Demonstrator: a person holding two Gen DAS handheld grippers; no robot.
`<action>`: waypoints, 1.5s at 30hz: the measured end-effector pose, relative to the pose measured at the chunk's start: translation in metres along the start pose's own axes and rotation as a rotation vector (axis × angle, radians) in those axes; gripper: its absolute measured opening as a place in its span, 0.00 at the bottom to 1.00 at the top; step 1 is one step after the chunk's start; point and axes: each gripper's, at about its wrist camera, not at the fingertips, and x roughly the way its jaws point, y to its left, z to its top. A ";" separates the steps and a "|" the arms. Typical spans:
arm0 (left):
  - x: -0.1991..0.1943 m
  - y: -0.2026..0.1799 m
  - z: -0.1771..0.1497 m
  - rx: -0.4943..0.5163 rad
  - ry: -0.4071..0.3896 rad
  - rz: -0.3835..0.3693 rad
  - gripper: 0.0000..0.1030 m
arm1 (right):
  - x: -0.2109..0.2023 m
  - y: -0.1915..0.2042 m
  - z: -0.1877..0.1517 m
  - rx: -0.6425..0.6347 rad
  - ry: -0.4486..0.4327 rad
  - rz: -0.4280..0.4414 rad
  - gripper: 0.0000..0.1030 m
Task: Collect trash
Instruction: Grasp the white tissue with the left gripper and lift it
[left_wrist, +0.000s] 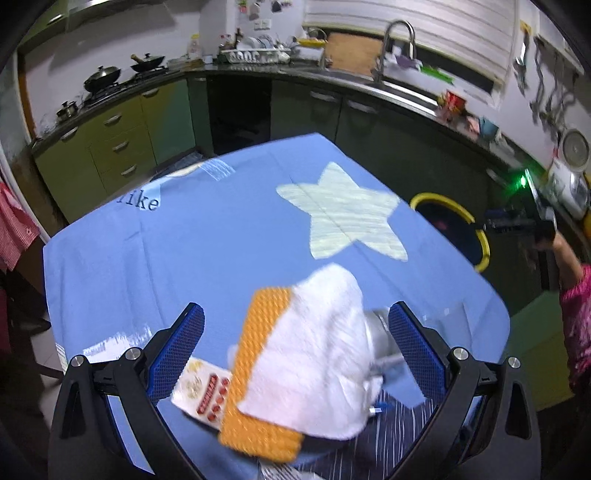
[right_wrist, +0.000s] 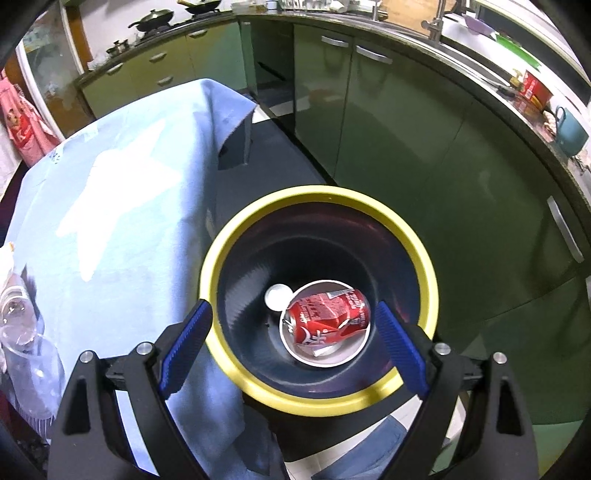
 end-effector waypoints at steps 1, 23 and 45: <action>0.001 -0.003 -0.002 0.014 0.013 -0.002 0.94 | -0.001 0.001 0.000 -0.004 -0.004 0.006 0.83; 0.033 -0.020 0.000 0.090 0.145 -0.026 0.14 | 0.006 -0.004 -0.012 0.005 -0.008 0.073 0.83; -0.067 -0.037 0.046 0.131 -0.107 -0.016 0.04 | -0.005 0.005 -0.015 -0.021 -0.025 0.087 0.83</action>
